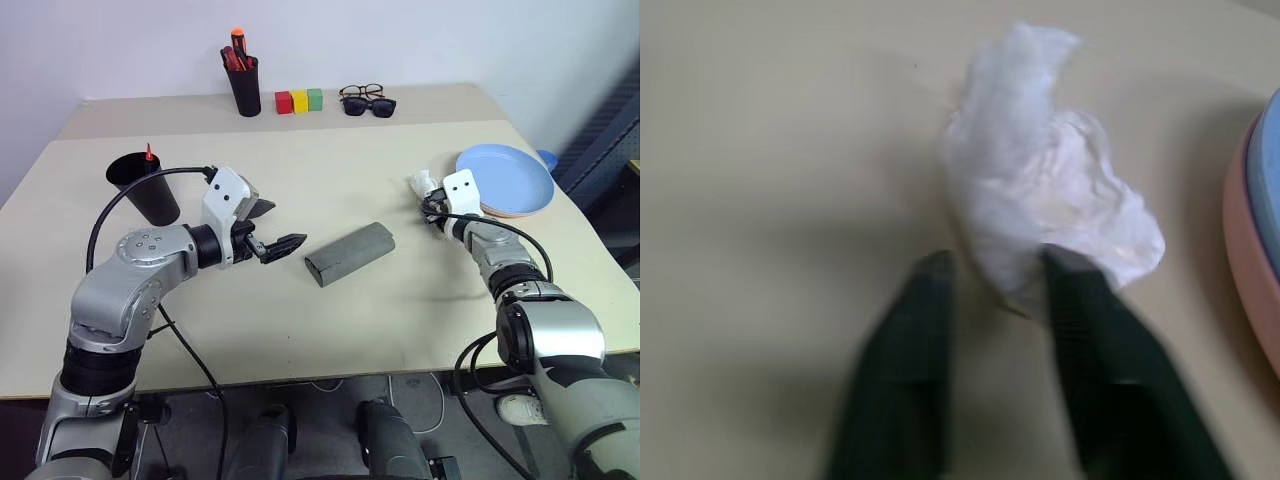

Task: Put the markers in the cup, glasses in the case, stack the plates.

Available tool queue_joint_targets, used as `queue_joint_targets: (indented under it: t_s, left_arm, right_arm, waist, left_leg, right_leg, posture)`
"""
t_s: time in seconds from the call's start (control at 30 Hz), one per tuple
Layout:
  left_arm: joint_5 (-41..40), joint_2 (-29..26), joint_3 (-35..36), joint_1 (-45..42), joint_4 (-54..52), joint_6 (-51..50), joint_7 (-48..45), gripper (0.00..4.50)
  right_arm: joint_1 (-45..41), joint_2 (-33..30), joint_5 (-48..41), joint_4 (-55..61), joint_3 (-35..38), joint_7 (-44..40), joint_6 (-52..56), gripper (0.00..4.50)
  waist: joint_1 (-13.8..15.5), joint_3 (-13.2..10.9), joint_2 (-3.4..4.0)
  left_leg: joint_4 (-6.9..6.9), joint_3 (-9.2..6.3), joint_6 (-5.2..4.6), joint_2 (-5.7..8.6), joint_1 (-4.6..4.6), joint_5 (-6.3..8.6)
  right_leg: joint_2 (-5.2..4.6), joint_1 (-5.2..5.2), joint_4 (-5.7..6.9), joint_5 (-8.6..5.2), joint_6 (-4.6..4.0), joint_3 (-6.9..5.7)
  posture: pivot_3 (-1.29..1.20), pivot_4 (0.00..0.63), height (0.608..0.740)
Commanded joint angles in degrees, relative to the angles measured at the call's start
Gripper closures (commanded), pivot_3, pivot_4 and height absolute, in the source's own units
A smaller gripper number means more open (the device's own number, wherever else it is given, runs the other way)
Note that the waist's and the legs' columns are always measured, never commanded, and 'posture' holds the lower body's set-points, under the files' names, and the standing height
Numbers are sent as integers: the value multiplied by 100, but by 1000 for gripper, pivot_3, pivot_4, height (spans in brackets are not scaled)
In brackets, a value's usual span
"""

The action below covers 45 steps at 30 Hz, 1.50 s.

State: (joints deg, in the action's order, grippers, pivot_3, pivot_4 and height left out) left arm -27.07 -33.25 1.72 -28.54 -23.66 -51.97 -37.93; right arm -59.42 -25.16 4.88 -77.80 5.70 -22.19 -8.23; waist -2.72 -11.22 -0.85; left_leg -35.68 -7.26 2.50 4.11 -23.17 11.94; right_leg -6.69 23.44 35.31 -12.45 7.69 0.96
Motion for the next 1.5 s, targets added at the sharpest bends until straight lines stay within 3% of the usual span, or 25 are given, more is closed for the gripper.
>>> queue_joint_targets:
  t_s: [0.03, 0.37, 0.57, 1.03, 1.13, 1.37, 1.5]
  left_arm:
    - [-120, -91, 213, 19, -232, -18, 97, 0]
    - [-186, -106, 153, 6, -186, 13, 227, 0]
    - [-145, 19, 26, -63, -6, 169, 203, 0]
    - [-67, 149, -109, -193, 320, 482, 190, 0]
    - [-53, 139, -83, -153, 303, 501, 230, 0]
    - [124, 132, -88, -5, 370, 740, 264, 0]
    - [388, 555, -53, 95, 616, 1586, 496, 0]
  right_arm:
    - [-49, 4, -13, 76, 94, 72, -20, 4463]
    - [-127, -18, -18, 151, 117, 136, -257, 4463]
    - [-346, -141, -293, 447, 286, -312, -962, 4463]
    - [-617, -1286, -36, 318, 255, 350, -942, 4463]
    - [-563, -1463, 96, 204, 202, 493, -784, 3689]
    - [-525, -1646, -3, 170, 352, 547, -675, 171]
    - [-419, -1729, -286, 257, 593, -94, -729, 171]
  waist:
    - [-1, 0, 0]
    - [-2, 0, 0]
    - [-3, 0, 0]
    - [-10, 0, 0]
    - [-9, 0, 0]
    - [-8, 0, 0]
    - [27, 0, 0]
  left_leg:
    - [0, 0, 0, 0, 0, 0]
    - [0, 0, 0, 0, 0, 0]
    - [0, 0, 0, 0, 0, 0]
    - [4, 4, 0, -1, 0, 0]
    - [4, 6, 0, -1, 1, 0]
    - [4, 15, 0, -1, 2, 0]
    - [3, 17, 0, -1, 1, 0]
  right_leg:
    - [0, 0, 0, 0, 0, 0]
    - [0, 0, 0, 0, 0, 0]
    - [0, 0, 0, 0, 0, 0]
    - [0, -1, -7, -3, -5, 2]
    - [0, -1, -5, -3, -6, 5]
    - [-1, 0, -7, -3, -7, 14]
    - [-1, -2, -12, -3, -6, 15]
  posture:
    - [0, 150, 740]
    - [0, 150, 740]
    - [0, 150, 740]
    - [0, 150, 740]
    - [0, 150, 740]
    - [0, 150, 740]
    - [0, 150, 740]
